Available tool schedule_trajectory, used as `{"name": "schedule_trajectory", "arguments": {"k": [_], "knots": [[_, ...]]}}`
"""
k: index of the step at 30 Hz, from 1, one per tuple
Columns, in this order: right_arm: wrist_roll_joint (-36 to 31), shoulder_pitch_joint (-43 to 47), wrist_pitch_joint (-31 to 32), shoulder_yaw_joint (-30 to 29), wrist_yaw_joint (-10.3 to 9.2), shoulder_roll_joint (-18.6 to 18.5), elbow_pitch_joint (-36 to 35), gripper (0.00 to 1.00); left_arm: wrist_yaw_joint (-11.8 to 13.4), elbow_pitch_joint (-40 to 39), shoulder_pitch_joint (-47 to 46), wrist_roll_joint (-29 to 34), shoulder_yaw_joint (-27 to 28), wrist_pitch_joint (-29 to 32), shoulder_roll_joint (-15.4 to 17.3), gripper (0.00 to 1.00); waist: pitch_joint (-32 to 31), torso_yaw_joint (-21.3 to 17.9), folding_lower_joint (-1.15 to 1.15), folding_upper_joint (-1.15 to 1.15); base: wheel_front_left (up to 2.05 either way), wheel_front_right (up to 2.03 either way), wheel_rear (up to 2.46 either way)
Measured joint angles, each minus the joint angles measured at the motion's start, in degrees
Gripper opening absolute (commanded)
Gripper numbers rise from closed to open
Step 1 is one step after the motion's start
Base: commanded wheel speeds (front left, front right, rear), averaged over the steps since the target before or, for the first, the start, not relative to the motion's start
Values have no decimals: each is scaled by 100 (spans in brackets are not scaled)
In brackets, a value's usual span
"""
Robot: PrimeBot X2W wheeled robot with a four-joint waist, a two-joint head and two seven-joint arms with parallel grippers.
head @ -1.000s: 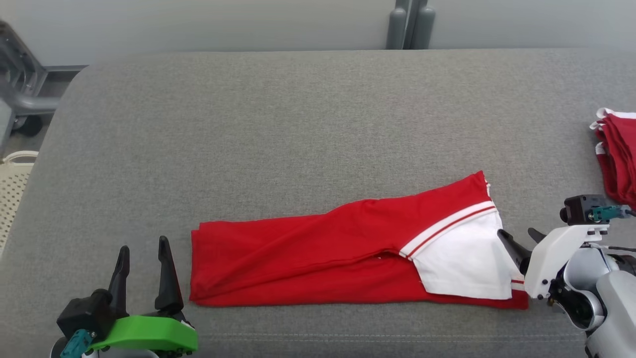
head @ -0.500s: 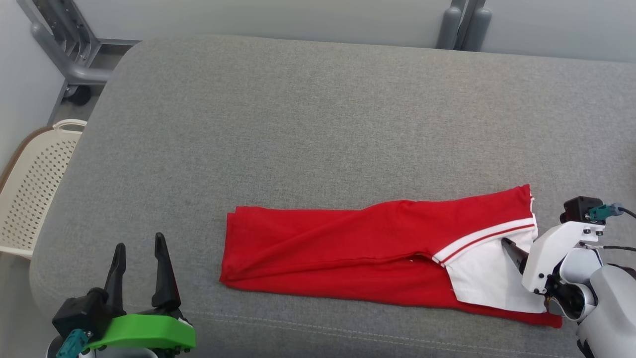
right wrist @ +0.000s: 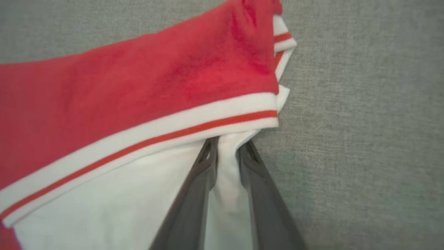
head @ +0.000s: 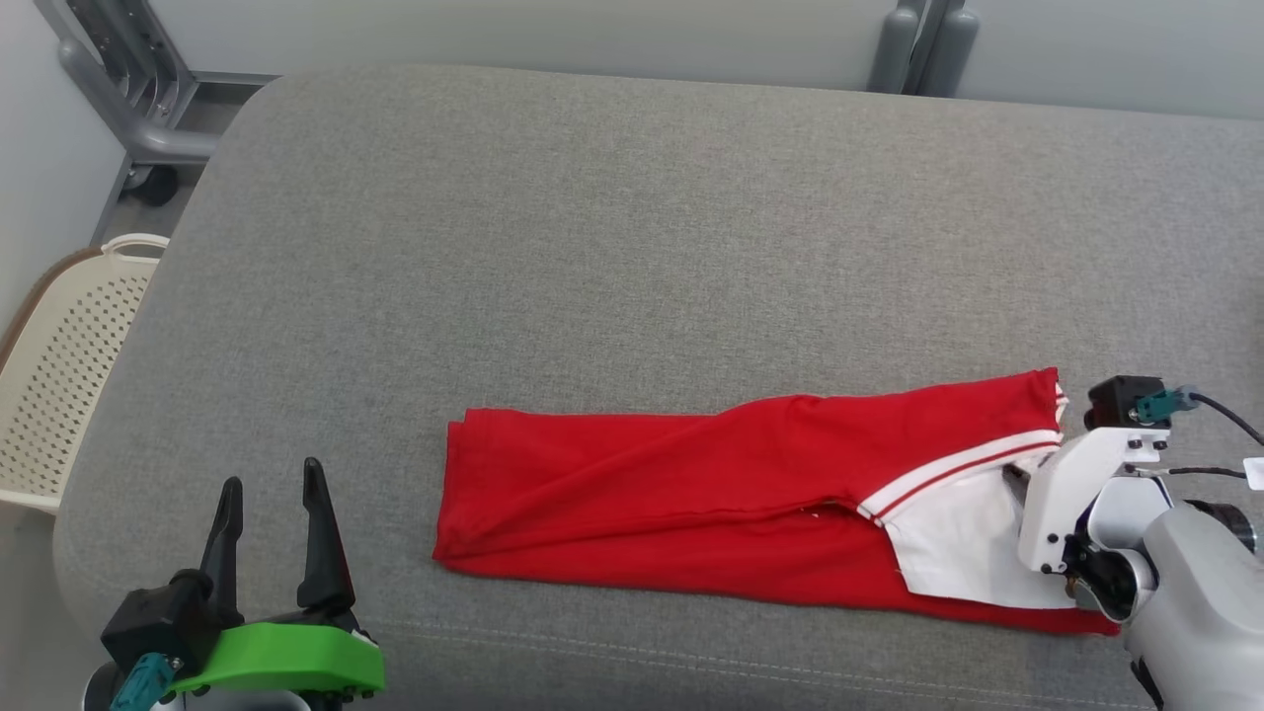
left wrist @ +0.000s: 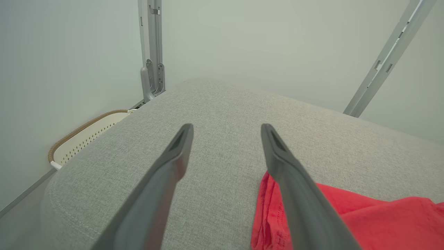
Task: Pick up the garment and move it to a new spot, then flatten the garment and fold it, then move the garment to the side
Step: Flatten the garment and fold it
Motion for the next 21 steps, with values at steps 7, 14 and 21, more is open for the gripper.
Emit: {"name": "schedule_trajectory", "arguments": {"k": [7,14,21], "knots": [[88,-135,-88,73,12,-38,45,0,31,-20,1,54,7,0,66,100,-9,-194,0,0,0,0,0],[189,-280,-25,5,7,-521,-74,0,46,-44,1,94,-51,31,87,100,-58,-550,0,0,0,0,0],[222,-403,165,-151,5,-929,-361,0,53,-52,7,100,-110,43,101,100,-117,-925,0,0,0,0,0]]}}
